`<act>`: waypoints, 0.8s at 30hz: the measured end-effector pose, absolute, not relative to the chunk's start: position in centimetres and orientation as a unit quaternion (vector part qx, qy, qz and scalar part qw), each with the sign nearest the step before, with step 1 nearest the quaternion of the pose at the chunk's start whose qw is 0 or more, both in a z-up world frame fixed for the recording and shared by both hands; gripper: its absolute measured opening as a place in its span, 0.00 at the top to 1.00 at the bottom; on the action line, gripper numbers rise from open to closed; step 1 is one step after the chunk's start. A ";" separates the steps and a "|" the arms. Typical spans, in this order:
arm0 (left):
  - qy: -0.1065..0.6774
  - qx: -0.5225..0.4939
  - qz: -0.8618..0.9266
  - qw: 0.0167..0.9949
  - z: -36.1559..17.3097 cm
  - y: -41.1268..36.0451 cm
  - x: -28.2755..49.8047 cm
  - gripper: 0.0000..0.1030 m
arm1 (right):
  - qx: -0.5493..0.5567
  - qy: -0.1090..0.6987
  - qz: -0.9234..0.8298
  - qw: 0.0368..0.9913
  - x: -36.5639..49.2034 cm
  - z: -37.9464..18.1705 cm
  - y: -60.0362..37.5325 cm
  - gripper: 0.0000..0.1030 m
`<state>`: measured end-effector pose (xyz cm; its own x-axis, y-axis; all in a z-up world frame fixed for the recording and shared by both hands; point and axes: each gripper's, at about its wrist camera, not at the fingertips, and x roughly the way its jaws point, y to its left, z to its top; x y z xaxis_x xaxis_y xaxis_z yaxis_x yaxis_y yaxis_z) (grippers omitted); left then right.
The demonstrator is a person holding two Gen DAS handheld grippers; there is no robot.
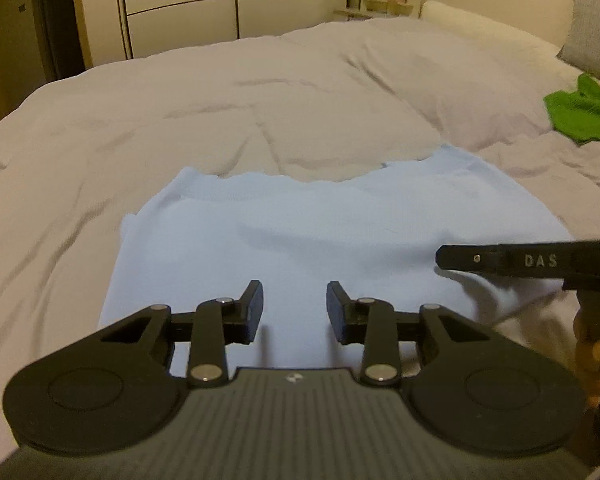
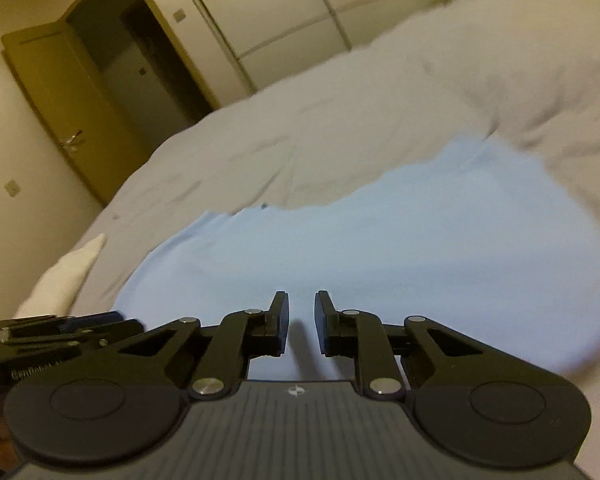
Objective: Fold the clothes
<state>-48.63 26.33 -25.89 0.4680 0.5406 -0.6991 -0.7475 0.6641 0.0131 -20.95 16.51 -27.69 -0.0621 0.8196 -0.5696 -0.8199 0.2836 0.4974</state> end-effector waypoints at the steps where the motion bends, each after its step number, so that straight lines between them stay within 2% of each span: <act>1: 0.347 -0.151 0.385 0.842 -26.2 27.0 -48.5 0.69 | 0.004 0.429 0.598 0.677 -20.4 -28.4 17.5 0.81; 3: 0.351 -0.156 0.399 0.833 -26.7 28.2 -48.9 0.69 | 0.017 0.444 0.579 0.683 -18.9 -29.3 18.4 0.96; 5: 0.352 -0.162 0.414 0.823 -26.9 29.1 -49.9 0.69 | 0.053 0.447 0.531 0.718 -16.6 -29.6 17.6 0.97; 6: 0.352 -0.165 0.421 0.820 -27.0 29.5 -50.5 0.69 | 0.074 0.445 0.504 0.737 -15.4 -29.5 16.5 0.94; 7: 0.350 -0.168 0.425 0.818 -26.9 29.7 -51.3 0.70 | 0.103 0.444 0.476 0.752 -14.1 -29.3 15.0 0.87; 9: 0.345 -0.172 0.434 0.814 -26.8 30.0 -52.8 0.70 | 0.166 0.439 0.431 0.771 -12.1 -28.7 11.0 0.57; 12: 0.344 -0.177 0.437 0.812 -26.8 30.1 -54.4 0.70 | 0.289 0.451 0.393 0.747 -10.3 -28.8 3.7 0.43; 15: 0.343 -0.186 0.421 0.819 -26.8 29.8 -54.7 0.71 | 0.362 0.491 0.364 0.705 -10.5 -30.4 -0.8 0.42; 20: 0.348 -0.188 0.399 0.827 -27.0 29.3 -54.6 0.71 | 0.361 0.538 0.339 0.683 -11.6 -33.2 -0.9 0.42; 24: 0.356 -0.193 0.393 0.826 -27.7 29.4 -54.9 0.70 | 0.357 0.540 0.336 0.684 -11.3 -34.1 0.7 0.43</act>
